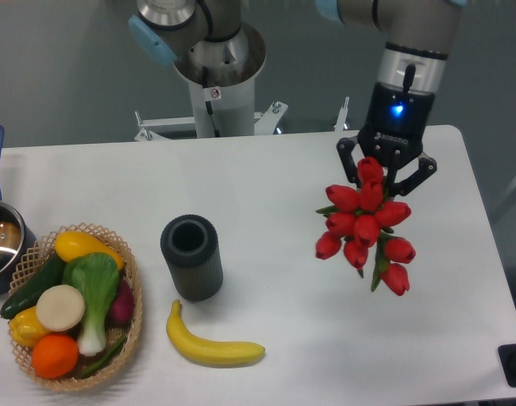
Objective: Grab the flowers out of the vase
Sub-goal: 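Lift the tulips out of the vase and carry them away from it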
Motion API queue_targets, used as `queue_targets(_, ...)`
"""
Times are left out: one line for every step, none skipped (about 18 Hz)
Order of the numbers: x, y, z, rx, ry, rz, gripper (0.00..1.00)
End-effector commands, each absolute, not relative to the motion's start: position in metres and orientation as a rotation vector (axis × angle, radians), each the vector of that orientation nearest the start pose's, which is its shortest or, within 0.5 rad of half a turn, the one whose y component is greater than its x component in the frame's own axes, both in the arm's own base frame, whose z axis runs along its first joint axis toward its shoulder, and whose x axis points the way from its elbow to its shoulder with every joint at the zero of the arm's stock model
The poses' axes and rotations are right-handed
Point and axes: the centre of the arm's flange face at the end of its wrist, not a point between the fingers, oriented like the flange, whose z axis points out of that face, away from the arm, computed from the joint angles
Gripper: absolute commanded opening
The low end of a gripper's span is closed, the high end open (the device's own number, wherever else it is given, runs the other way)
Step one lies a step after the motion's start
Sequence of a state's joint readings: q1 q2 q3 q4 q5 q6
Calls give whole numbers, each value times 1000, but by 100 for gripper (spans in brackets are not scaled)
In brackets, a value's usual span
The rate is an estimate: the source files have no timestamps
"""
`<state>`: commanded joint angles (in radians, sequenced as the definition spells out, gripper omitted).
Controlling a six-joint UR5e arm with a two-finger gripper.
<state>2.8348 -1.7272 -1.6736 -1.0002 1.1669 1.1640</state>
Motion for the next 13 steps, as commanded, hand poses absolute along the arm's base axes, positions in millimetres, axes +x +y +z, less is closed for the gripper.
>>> queue_targets(-492,332,424,-2720,-49,237,0)
queue_targets(-491,331,420,-2788,-52,247,0)
queue_targets(-488,332,417,-2836,-51,235,0)
queue_targets(-485,331,410,-2885,-52,224,1)
queue_targets(-485,327,404,-2930,-57,224,1)
queue_targets(-485,326,400,-2975,-57,228,2)
queue_targets(-484,329,397,-3021,-42,231,2)
queue_targets(-487,328,394,-3058,-40,228,2)
queue_targets(-492,330,393,-3082,-41,213,3)
queue_targets(-496,330,388,-3107,-38,194,3)
queue_targets(-500,330,389,-3124,-28,200,3)
queue_targets(-501,333,397,-3126,5,214,3)
queue_targets(-503,336,397,-3128,36,220,3)
